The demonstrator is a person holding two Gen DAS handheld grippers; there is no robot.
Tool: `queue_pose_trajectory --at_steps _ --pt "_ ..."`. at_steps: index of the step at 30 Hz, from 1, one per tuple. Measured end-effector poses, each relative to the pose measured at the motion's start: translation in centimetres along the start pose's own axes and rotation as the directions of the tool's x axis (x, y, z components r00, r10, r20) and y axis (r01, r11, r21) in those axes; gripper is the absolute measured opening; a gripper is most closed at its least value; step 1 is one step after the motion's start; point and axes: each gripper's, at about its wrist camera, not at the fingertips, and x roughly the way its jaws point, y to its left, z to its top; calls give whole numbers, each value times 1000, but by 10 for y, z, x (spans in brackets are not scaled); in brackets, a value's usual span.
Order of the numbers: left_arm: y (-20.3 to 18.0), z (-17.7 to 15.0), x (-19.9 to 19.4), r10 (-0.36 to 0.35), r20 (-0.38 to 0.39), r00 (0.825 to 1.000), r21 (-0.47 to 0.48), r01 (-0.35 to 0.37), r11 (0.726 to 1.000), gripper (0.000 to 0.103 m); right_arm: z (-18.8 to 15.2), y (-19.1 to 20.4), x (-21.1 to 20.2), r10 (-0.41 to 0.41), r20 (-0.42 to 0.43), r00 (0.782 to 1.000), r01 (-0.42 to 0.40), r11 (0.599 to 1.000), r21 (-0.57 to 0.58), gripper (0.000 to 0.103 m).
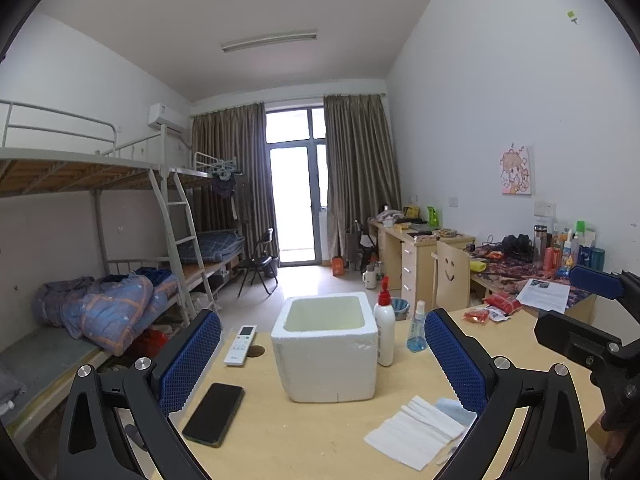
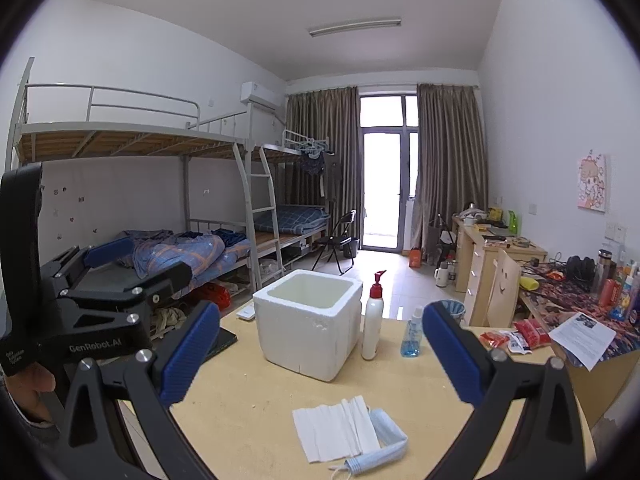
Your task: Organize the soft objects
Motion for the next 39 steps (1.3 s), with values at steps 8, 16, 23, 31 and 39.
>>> queue_pose_trajectory --at_steps 8,16,23,31,39 --pt "-16 -24 -18 -32 -3 999 4 32 999 102 -23 0 -16 -13 -9 1000 13 1000 2 102" --pt "-25 -51 -25 -54 8 999 -14 54 998 102 -48 3 -26 -37 -5 999 37 999 -4 102" --pt "-27 -73 -22 -78 8 997 -42 78 996 102 -70 -3 -29 -73 -19 997 73 997 26 102" --pt "-23 -104 -13 -105 -12 994 -77 103 992 102 -89 -5 -30 -75 -31 997 76 996 36 102" --pt "-23 -123 -11 -121 -24 992 -95 118 988 102 -108 -5 -26 -91 -51 995 93 995 37 102"
